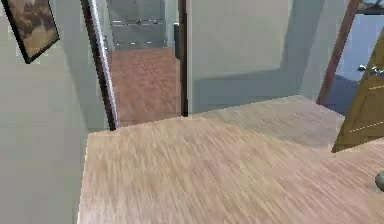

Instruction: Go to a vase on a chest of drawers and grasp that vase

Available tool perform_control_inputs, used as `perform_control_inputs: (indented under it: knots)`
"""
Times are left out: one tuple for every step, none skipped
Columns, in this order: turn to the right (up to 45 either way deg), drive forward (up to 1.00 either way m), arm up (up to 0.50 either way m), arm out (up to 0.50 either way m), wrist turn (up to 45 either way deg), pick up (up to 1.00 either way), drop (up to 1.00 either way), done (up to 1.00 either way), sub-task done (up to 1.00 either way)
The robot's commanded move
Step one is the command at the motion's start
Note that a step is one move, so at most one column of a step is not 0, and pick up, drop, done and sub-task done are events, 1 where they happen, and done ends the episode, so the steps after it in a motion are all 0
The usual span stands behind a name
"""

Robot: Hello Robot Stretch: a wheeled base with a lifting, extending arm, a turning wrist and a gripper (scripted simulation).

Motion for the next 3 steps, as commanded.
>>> perform_control_inputs:
  knots:
    - [45.0, 0.00, 0.00, 0.00, 0.0, 0.00, 0.00, 0.00, 0.00]
    - [36.0, 0.00, 0.00, 0.00, 0.0, 0.00, 0.00, 0.00, 0.00]
    - [45.0, 0.00, 0.00, 0.00, 0.0, 0.00, 0.00, 0.00, 0.00]
